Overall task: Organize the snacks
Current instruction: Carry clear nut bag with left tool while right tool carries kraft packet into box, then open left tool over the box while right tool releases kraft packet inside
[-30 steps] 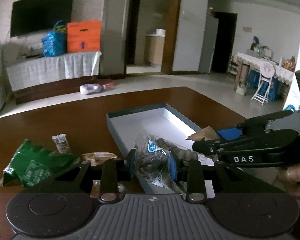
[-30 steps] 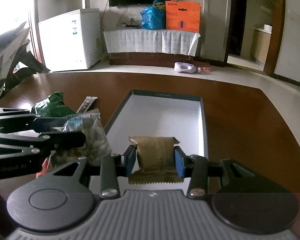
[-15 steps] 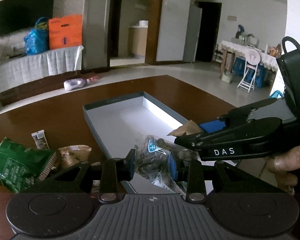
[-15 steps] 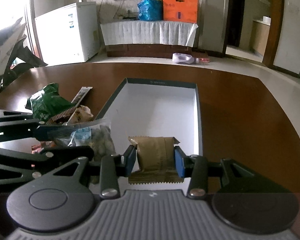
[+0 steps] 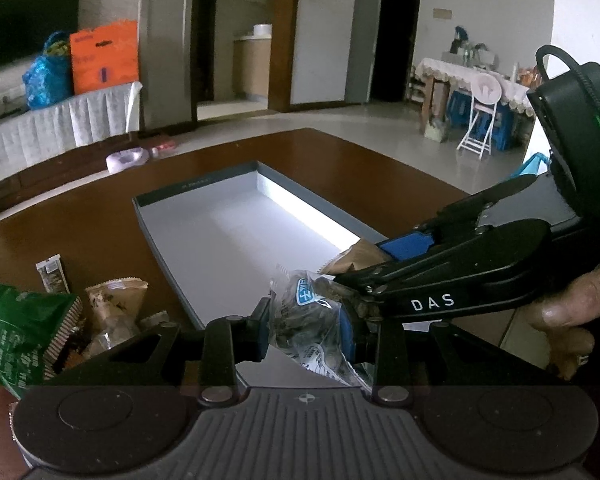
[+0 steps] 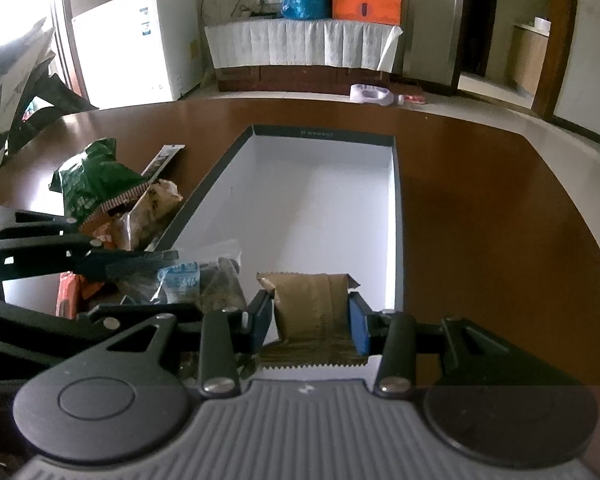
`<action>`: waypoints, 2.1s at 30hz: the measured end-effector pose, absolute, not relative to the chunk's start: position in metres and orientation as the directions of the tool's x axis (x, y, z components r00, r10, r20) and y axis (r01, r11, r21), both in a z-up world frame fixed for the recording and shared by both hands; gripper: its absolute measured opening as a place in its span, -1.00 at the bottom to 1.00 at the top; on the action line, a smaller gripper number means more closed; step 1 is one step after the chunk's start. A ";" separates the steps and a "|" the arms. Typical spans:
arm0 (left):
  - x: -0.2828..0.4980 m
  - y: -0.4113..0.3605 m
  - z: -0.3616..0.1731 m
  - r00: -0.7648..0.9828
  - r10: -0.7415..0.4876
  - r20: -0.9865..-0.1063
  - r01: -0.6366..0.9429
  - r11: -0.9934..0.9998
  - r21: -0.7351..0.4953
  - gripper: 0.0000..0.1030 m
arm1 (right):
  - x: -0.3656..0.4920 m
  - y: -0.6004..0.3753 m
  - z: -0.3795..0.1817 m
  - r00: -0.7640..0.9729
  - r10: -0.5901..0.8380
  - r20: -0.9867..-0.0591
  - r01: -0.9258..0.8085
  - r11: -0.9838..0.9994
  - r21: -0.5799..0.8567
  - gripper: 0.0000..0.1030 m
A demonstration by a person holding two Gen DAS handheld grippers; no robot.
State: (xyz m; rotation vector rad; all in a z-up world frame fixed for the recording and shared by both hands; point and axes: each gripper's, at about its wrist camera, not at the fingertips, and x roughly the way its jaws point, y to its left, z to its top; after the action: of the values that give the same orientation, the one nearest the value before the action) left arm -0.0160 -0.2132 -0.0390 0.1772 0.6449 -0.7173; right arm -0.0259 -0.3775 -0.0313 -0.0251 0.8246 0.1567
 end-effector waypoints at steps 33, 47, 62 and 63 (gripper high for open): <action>0.001 -0.213 -0.045 0.574 -0.540 -0.616 0.648 0.759 -0.063 0.41 | -0.021 -0.379 -0.036 0.672 0.075 -0.737 -0.115 0.993 -0.004 0.12; -0.005 -0.196 -0.035 0.613 -0.537 -0.580 0.632 0.773 -0.048 0.65 | -0.021 -0.360 -0.008 0.728 0.131 -0.672 -0.149 0.988 0.032 0.29; -0.001 -0.139 -0.026 0.693 -0.464 -0.551 0.527 0.848 -0.051 0.65 | -0.016 -0.327 0.005 0.749 0.175 -0.639 -0.203 0.979 0.031 0.37; -0.002 -0.136 -0.026 0.697 -0.460 -0.551 0.522 0.851 -0.051 0.65 | -0.015 -0.325 0.005 0.748 0.177 -0.639 -0.205 0.978 0.030 0.37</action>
State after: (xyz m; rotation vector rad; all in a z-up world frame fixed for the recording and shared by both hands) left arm -0.0015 -0.1359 -0.0258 0.1126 0.5829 -0.5489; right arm -0.0153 -0.3248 0.0050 -0.0429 0.6947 0.2089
